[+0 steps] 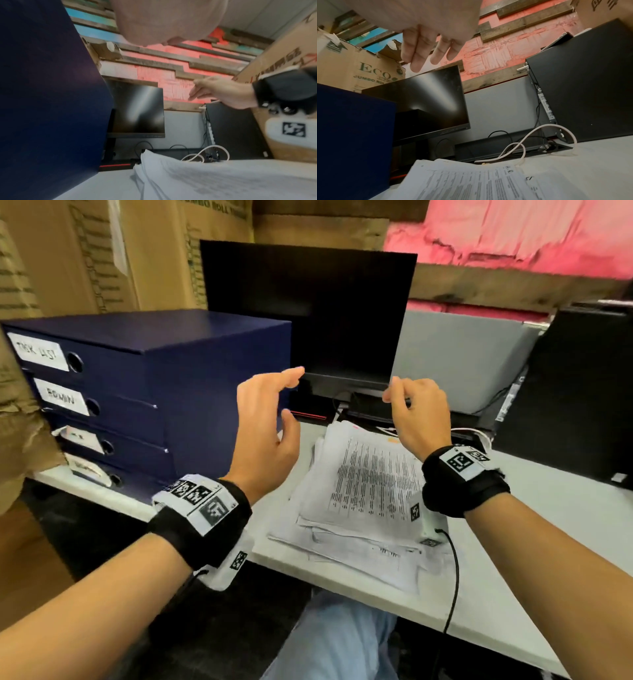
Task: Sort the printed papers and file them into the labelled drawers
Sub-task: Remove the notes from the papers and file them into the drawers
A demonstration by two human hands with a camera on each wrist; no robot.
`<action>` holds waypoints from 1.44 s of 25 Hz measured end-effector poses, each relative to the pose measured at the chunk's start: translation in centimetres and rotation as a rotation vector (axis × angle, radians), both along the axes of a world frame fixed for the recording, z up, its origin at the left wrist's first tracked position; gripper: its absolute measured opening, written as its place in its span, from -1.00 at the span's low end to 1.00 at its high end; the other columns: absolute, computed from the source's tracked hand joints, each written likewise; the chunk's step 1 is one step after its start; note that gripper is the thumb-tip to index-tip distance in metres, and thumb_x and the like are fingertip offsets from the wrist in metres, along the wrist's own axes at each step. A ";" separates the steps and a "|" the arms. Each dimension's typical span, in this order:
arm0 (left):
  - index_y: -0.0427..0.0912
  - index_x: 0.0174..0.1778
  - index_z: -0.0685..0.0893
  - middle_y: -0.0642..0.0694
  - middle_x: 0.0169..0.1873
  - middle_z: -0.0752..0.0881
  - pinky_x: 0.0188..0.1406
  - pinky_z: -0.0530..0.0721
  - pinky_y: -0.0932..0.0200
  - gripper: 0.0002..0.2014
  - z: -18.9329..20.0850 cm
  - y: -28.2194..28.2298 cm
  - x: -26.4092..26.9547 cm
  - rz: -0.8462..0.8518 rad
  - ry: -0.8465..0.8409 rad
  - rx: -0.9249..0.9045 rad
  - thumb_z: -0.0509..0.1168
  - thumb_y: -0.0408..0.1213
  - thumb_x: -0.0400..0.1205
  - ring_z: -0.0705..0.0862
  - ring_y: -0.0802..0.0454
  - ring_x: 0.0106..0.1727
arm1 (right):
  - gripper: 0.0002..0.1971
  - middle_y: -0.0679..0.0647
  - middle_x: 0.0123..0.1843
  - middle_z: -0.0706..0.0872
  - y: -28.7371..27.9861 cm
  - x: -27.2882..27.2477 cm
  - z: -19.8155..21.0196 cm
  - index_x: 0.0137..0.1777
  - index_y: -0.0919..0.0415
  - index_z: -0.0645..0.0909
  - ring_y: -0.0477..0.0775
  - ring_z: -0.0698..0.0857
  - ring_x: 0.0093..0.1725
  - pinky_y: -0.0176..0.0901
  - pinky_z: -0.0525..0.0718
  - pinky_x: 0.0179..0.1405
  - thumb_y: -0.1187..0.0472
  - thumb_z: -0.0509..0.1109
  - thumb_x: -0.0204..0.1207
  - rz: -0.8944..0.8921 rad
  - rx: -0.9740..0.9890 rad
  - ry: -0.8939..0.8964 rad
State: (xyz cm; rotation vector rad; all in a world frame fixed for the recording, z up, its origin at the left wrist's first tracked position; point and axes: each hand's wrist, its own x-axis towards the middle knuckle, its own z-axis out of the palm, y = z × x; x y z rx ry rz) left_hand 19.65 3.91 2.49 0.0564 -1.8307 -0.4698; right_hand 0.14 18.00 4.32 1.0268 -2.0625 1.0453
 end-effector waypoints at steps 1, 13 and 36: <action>-0.20 0.39 0.52 0.03 0.16 0.55 0.31 0.32 0.37 -0.49 -0.1 -0.3 -1.9 -0.027 -0.061 -0.009 0.13 -0.59 0.51 0.40 0.11 0.26 | -0.48 0.03 -0.32 0.74 0.0 -0.8 0.0 -0.25 0.19 0.76 0.11 0.66 -0.17 0.01 0.61 -0.13 0.01 0.05 0.72 -0.013 0.008 0.016; -0.16 0.35 0.61 -0.10 0.23 0.60 0.39 0.36 0.09 -0.65 -7.5 -6.4 -17.5 0.174 -0.780 0.101 0.14 -0.31 0.67 0.33 -0.11 0.37 | -0.76 0.09 0.08 0.72 -4.6 -6.7 -7.3 0.16 0.14 0.60 0.23 0.56 0.19 0.04 0.43 0.11 0.07 0.18 0.64 -0.284 0.656 -0.135; -0.10 -0.42 0.58 -0.06 -0.34 0.65 -0.30 0.53 0.16 -0.71 -8.0 -6.4 -18.2 -0.187 -0.834 0.198 0.49 -0.10 0.50 0.58 0.02 -0.28 | -0.71 0.18 0.24 0.59 -6.5 -5.8 -8.6 0.26 0.17 0.56 0.23 0.54 0.25 0.03 0.57 0.10 0.16 0.40 0.56 -0.084 0.627 -0.345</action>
